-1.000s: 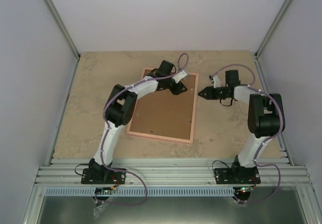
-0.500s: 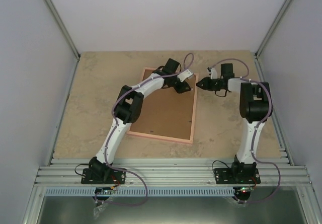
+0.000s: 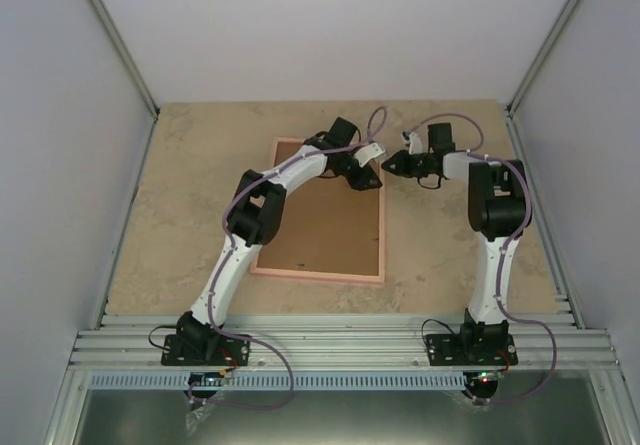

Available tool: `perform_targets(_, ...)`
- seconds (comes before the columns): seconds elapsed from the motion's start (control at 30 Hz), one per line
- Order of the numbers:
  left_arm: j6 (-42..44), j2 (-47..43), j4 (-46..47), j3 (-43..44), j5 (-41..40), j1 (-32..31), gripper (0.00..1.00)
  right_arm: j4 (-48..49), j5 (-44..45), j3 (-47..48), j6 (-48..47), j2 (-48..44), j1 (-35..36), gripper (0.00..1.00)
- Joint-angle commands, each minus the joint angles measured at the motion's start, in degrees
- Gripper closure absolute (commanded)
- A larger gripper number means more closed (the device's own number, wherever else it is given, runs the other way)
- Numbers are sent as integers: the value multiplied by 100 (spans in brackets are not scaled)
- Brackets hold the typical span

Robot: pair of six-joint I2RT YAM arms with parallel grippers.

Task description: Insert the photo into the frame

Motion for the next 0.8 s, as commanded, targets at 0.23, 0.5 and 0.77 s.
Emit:
perform_targets(0.23, -60, -1471, 1398, -2527, 258, 421, 56, -70, -128, -607, -177, -62, 643, 86)
perform_targets(0.5, 761, -1524, 651, -2571, 592, 672, 48, -91, -67, -524, -195, -66, 683, 86)
perform_targets(0.77, 765, -1149, 177, -2258, 876, 652, 42, -109, -59, -464, -174, -12, 752, 86)
